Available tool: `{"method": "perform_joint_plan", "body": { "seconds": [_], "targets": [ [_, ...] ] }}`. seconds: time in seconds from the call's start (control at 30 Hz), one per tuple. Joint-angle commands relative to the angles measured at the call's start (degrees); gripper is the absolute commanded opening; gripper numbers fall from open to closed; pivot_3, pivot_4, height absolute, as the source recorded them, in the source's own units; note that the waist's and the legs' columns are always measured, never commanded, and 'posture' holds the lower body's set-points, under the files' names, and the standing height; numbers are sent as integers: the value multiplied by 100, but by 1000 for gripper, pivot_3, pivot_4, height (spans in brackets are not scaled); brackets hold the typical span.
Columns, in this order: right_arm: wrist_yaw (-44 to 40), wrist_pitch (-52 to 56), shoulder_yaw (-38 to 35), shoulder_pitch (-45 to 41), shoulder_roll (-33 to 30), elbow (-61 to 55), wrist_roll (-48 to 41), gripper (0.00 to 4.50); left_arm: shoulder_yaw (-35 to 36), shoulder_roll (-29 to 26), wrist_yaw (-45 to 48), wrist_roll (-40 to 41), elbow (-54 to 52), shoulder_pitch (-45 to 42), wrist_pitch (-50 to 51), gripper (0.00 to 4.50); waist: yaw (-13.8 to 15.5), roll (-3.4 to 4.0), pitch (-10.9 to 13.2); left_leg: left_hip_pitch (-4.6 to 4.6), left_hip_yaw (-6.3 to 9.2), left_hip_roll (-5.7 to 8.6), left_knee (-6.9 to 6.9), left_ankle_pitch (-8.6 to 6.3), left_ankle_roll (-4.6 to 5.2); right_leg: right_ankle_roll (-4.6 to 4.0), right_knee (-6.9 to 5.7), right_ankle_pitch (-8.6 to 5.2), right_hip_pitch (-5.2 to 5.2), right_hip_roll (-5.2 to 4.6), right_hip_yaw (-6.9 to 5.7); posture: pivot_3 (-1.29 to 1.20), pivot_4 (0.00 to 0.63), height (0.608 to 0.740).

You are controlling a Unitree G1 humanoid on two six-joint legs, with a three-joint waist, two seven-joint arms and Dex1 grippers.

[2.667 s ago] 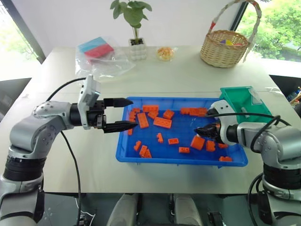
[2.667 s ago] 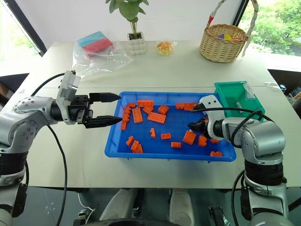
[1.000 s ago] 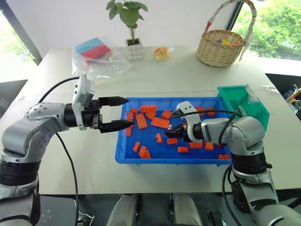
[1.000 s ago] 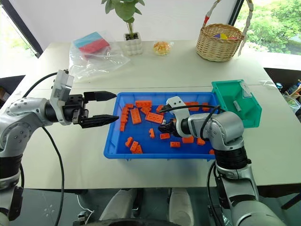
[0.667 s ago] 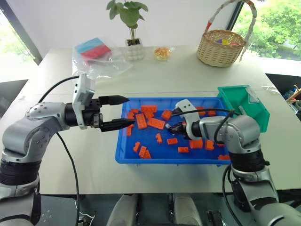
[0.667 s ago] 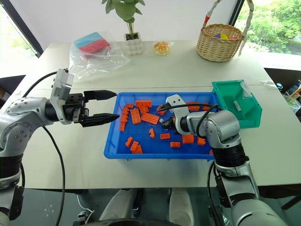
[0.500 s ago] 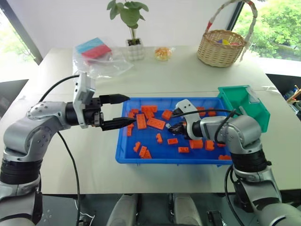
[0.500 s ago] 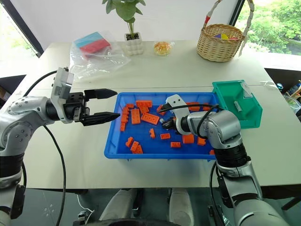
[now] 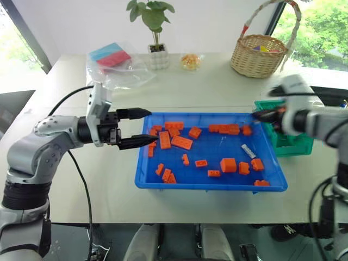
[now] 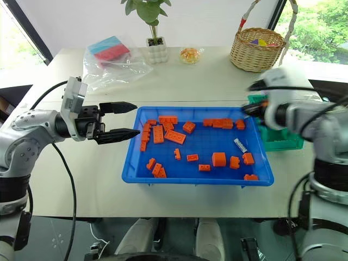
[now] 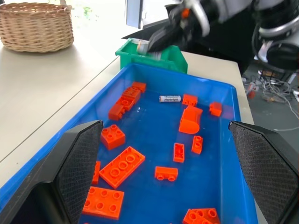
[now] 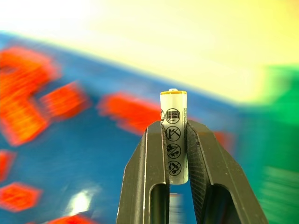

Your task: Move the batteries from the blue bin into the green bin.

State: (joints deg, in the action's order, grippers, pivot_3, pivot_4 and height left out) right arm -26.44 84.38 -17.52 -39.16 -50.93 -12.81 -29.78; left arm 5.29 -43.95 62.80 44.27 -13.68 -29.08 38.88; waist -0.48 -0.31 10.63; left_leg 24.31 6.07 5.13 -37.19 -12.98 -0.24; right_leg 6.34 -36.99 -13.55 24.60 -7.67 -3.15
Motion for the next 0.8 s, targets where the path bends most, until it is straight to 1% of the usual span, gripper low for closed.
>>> {"method": "perform_joint_plan", "body": {
  "seconds": [0.03, 0.1, 0.2, 0.27, 0.3, 0.33, 0.37, 0.4, 0.5, 0.57, 0.67, 0.8],
  "targets": [
    [-68, -299, -272, 171, -299, 219, 143, 48, -9, 43, 131, -52, 43, -164, -159, 4500, -27, 0, 0, 0, -1, -2, 0, 0, 0, 0, 0, 0, 0, 0, 0, 0, 150, 702],
    [-84, -475, -301, 383, -416, 368, 226, 48, -48, 83, 177, -88, 136, -264, -181, 4500, -40, 0, 0, -2, -5, -5, 0, 0, 0, -1, -1, 0, 1, 0, 2, 0, 150, 702],
    [-87, -582, -375, 600, -386, 511, 252, 48, -92, 129, 225, -138, 231, -369, -207, 4500, -30, 2, 1, -1, -5, -5, -1, 0, 1, -1, -3, 0, 1, 0, 2, 0, 150, 702],
    [-69, -724, -377, 733, -288, 529, 260, 1120, -121, 151, 263, -171, 283, -417, -225, 4500, -31, 2, 1, -1, -8, -3, -3, 0, 1, -1, -2, 0, 1, -1, 5, 0, 150, 702],
    [-76, -877, -300, 821, -291, 491, 305, 1463, -131, 156, 284, -182, 307, -437, -233, 4500, -25, 1, 1, -1, -8, -3, -3, 0, 1, -1, -2, 0, 1, -1, 6, 0, 150, 702],
    [-104, -1063, -203, 920, -334, 441, 366, 1972, -139, 164, 295, -191, 319, -453, -234, 4500, -17, 1, 1, -1, -8, -4, -3, 0, 1, -1, -2, 0, 1, -1, 6, 0, 150, 702],
    [-130, -1280, -121, 1017, -398, 405, 447, 2593, -142, 171, 300, -196, 325, -468, -228, 4500, -15, 1, 1, 0, -7, -4, -3, 0, 1, -1, -2, 0, 1, 0, 5, 0, 150, 702],
    [-149, -1467, -82, 1087, -454, 394, 514, 3020, -144, 179, 298, -199, 323, -480, -218, 4500, -15, 1, 1, 0, -7, -4, -3, 0, 1, 0, -2, 0, 1, 0, 5, 0, 150, 702],
    [-388, -2024, 15, 1199, -749, 267, 661, 3020, -138, 179, 315, -201, 303, -472, -205, 4500, -15, 4, 3, 0, -7, -2, -4, 0, 1, 0, -1, 0, 1, -1, 5, 0, 150, 702],
    [-541, -2192, 68, 1121, -912, 126, 654, 3020, -129, 172, 326, -207, 296, -458, -202, 4500, -15, 6, 4, 1, -8, -2, -4, 0, 1, 0, -1, 0, 1, -2, 5, 0, 150, 702],
    [-743, -1781, 139, 760, -949, -352, 270, 3020, -105, 155, 330, -214, 291, -439, -191, 4500, -44, 5, 4, -1, -7, -5, -1, 0, 1, 0, -1, 0, 2, 1, 5, 0, 150, 702],
    [-876, -1102, 369, 824, -889, -1053, -118, 3020, -100, 153, 311, -217, 251, -417, -172, 4500, -16, 3, 4, 0, 0, -8, 0, 0, 0, -1, -1, -1, 3, 3, 4, 0, 150, 702]
  ]
}}
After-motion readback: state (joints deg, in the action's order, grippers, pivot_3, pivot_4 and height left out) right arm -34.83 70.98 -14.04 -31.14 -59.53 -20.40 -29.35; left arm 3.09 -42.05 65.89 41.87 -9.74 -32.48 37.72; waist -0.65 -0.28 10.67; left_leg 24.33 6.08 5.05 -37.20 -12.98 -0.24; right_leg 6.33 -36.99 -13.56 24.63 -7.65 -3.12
